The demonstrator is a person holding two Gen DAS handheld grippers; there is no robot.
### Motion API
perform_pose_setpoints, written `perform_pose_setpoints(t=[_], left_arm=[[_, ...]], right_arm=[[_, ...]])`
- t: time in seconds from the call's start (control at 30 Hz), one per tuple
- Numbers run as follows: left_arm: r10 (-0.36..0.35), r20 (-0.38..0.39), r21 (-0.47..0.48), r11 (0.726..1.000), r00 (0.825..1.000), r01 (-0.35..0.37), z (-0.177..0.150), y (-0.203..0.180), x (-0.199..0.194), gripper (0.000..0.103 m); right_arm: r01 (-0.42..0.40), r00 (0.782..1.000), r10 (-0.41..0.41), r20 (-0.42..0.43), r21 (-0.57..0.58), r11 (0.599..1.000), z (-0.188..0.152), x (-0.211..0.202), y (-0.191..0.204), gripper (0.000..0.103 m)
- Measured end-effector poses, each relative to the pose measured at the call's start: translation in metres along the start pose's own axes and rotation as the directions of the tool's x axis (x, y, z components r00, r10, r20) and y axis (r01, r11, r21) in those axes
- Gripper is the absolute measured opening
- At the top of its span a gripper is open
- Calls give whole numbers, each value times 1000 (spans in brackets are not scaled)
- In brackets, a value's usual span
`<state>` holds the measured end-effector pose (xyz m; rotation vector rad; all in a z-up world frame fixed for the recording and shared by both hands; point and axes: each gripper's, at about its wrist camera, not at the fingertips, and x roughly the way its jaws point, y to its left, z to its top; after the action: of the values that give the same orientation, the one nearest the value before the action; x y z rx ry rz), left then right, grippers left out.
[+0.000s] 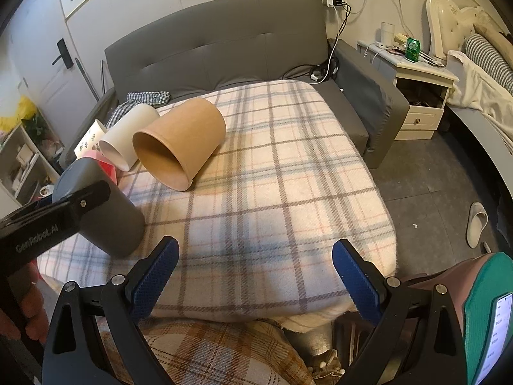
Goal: Flip cup upside down
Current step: 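Grasp the grey-blue cup with the left tool and turn it base-up, then lower the grey-blue cup rim-down onto the table with the left tool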
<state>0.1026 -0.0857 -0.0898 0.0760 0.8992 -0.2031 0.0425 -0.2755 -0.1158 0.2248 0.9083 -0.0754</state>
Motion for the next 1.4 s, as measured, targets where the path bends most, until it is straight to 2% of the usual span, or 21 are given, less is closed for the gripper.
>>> perform_pose_setpoints(t=[0.53, 0.9, 1.17, 1.4], left_arm=[[17, -22, 20, 1000, 1000, -16, 0, -3, -4, 76], [27, -7, 12, 1000, 1000, -26, 9, -4, -18, 79], [12, 66, -5, 1000, 998, -12, 21, 2, -49, 79], [30, 190, -26, 999, 981, -25, 24, 13, -101, 79]], right_arm=[[11, 1000, -11, 25, 0, 1000, 0, -10, 0, 97], [15, 998, -14, 59, -22, 1000, 0, -27, 6, 97], [22, 995, -17, 100, -50, 999, 2, -47, 16, 97], [28, 988, -14, 156, -91, 995, 1, -74, 29, 97]])
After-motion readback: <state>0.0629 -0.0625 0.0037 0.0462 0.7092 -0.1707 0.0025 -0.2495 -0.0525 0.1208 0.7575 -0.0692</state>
